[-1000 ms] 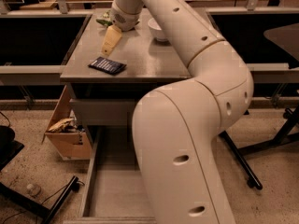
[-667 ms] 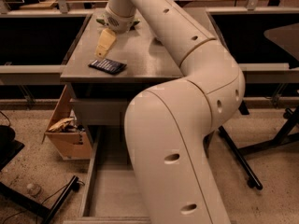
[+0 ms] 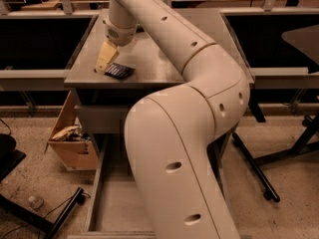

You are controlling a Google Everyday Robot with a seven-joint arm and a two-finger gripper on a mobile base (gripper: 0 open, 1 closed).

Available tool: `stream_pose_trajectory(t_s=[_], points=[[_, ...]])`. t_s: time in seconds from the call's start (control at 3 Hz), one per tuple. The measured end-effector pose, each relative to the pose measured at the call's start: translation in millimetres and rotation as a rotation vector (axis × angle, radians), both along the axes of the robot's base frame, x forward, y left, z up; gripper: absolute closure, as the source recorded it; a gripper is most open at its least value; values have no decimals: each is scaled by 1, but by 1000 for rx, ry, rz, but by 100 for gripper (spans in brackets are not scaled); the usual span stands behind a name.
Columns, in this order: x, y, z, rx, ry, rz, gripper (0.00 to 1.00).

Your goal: Place rxbar blueberry into middle drawer

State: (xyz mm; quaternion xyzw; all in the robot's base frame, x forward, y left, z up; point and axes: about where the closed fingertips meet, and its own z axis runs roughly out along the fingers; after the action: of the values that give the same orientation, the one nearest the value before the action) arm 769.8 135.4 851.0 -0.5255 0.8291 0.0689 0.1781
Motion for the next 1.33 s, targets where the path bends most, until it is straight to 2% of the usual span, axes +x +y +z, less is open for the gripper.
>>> stream_pose_trajectory(t_s=[0.33,0.67,1.33], points=[[-5,5,-15,-9,23,18,19],[-8,8,-28,-17,48,29,42],[-8,8,-19,-17,48,29,89]])
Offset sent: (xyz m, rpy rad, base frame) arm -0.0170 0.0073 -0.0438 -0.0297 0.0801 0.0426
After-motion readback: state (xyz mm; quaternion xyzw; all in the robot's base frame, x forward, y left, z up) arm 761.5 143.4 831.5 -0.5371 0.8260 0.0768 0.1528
